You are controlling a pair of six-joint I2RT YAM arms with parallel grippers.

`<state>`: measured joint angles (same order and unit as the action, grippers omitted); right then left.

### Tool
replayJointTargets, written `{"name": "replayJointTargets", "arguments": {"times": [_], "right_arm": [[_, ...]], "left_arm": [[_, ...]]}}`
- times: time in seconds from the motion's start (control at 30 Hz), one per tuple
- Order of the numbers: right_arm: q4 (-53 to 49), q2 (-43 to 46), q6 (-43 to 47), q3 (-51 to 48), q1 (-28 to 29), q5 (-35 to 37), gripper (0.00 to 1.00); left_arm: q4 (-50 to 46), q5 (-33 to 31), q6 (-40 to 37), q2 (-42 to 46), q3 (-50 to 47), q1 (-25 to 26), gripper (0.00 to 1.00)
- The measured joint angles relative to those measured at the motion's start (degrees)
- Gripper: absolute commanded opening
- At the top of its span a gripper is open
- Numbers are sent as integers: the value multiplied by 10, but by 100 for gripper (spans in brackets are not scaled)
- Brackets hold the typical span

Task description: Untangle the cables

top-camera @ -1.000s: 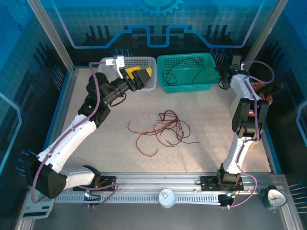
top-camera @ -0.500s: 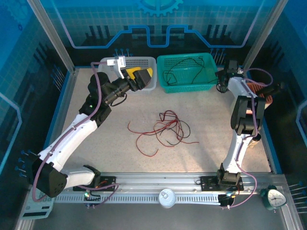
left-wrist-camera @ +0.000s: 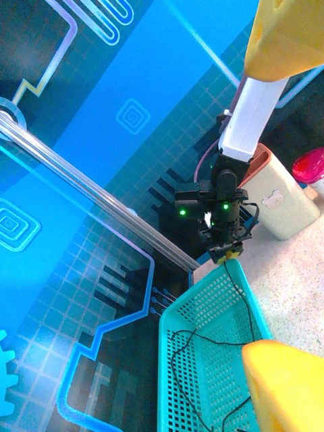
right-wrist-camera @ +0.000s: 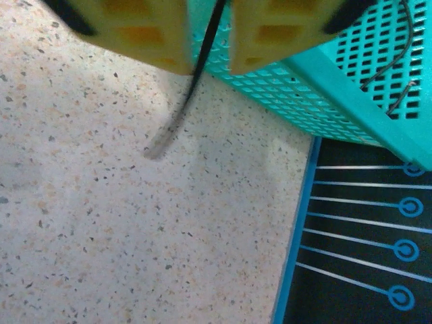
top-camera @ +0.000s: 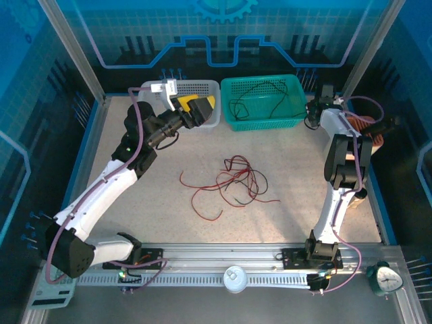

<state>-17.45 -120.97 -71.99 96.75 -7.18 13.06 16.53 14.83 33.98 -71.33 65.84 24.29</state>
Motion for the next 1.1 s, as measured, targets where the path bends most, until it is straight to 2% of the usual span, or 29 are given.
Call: {"name": "replayJointTargets", "arguments": {"times": [0.17,0.43,0.73,0.9,1.1], "right_arm": [[9,2,17,0,0,2,0],[11,19,71,9,13,17,0],[35,33,176,84,70,-7,0],[23,-18,233,197,113,-49,0],[-39,-137,282,316,150,-97,0]], "left_arm": [[0,0,0,0,0,0,99],[0,0,0,0,0,4,99],[0,0,1,0,0,6,99],[0,0,1,0,0,6,99],[-13,0,0,9,0,6,99]]}}
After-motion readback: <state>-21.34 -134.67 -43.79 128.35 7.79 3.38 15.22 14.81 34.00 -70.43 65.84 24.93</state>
